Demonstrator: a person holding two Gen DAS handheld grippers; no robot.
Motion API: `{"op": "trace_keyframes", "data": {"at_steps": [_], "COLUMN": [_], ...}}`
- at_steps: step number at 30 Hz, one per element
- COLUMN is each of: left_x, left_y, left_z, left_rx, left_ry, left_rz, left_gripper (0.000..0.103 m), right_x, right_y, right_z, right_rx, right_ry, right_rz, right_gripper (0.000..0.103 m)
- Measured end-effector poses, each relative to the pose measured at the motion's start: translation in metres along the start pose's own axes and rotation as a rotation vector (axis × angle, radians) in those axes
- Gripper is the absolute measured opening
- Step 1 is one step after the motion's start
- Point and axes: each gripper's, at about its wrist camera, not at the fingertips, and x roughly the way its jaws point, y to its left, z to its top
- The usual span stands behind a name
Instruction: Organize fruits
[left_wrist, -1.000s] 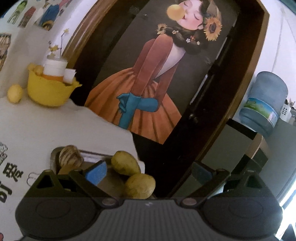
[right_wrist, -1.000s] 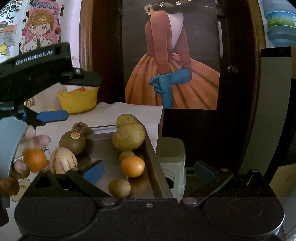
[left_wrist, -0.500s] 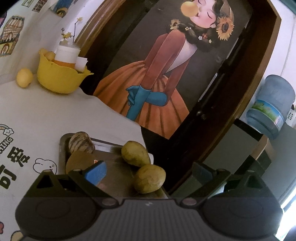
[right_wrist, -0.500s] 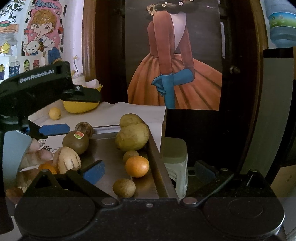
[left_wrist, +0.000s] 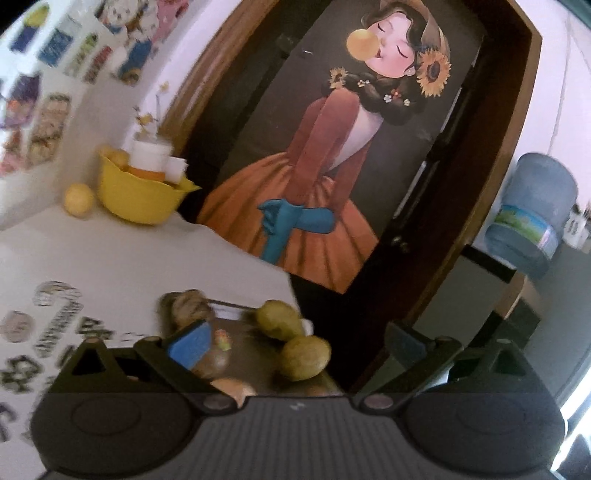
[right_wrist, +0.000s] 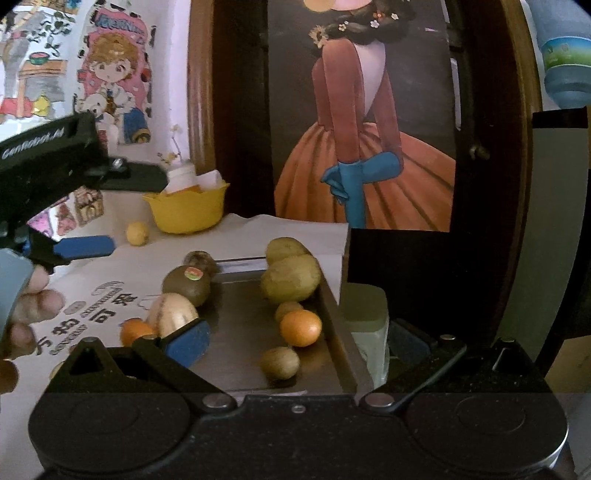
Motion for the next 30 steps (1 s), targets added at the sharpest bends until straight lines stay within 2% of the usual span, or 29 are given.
{"op": "trace_keyframes", "data": {"at_steps": [7,17,22,30], "left_x": [-0.048,-0.108,-0.129,-0.141], "left_y": [-0.002,-0.015,-0.019,-0.022], "left_z": [-0.024,-0.061,-0.074,-0.086], "left_rx": [0.011,0.076,0.09,0.099], "left_ry": [0.021,0.048,0.052,0.053], "left_rz": [0.16,0.321,0.363,0.383], "left_gripper": [0.102,0.102,0.102,0.102], "right_x": [-0.031,-0.075,-0.094,-0.104], "right_y": [0.004,0.005,0.005,0.007], "right_z": [-0.004,-0.016,-0.022,-0.029], "right_rx": [-0.027,-0.041,-0.046,-0.051], "right_ry": [-0.022,-0.034,-0.045,-0.031], "right_rz": [0.035,0.079,0.101,0.118], "right_gripper": [0.102,0.102,0.102,0.102]}}
